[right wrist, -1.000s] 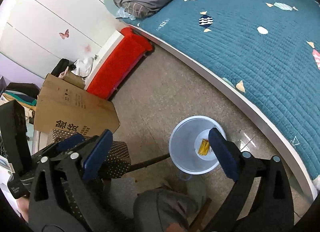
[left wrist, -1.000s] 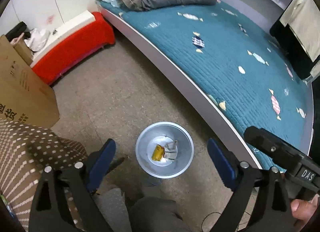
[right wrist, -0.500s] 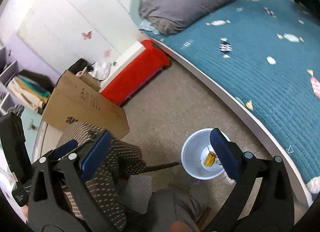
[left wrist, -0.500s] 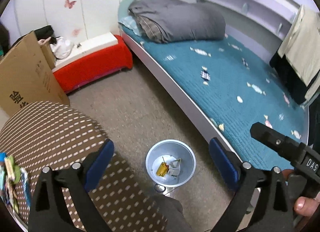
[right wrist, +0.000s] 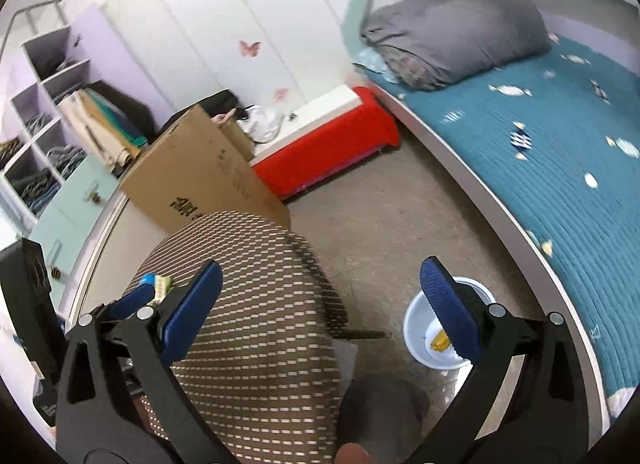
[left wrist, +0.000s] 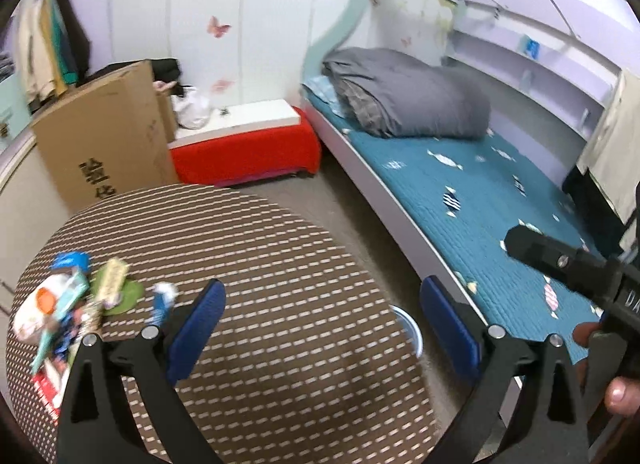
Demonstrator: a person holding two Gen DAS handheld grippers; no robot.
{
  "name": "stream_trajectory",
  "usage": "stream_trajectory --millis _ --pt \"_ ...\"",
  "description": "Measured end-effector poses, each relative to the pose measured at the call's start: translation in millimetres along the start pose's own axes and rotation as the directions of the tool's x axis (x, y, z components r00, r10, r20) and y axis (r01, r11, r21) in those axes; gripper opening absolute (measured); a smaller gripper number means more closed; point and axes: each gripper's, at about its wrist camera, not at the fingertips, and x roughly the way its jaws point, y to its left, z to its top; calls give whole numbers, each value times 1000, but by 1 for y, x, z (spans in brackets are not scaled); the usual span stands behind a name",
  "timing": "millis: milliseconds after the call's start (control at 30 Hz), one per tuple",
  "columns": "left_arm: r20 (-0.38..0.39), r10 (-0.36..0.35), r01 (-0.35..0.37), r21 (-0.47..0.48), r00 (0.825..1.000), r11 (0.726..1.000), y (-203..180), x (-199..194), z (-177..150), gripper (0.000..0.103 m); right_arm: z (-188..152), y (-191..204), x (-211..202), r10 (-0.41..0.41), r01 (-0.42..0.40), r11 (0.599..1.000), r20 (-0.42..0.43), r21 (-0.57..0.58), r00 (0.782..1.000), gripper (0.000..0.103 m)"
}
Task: Collect trash
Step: 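Grasp the blue toothpaste tube with the right tool while the left tool grasps the red-and-white box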
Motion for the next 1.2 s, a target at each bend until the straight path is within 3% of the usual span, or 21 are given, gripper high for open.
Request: stream_trajectory --millis 300,500,667,867,1033,1200 --pt "34 136 -130 -128 990 983 80 -41 -32 96 -14 91 20 23 -29 986 -37 -165 999 97" --pt "30 234 -221 -235 972 947 140 -70 -64 96 -32 132 41 26 -45 972 -87 -229 996 97" --pt "7 315 -297 -316 949 901 183 -90 -94 96 -50 163 62 29 -67 957 -140 -281 990 97" --pt "-50 360 -353 -369 931 860 222 -97 -125 96 -68 187 83 19 -80 941 -183 -330 983 97" --pt "-96 363 -370 -410 927 834 242 -94 -144 96 -79 196 101 7 -86 934 -222 -348 975 97" --pt "-110 314 -329 -452 943 830 256 -84 -150 96 -88 201 113 4 -96 930 -253 -354 967 97"
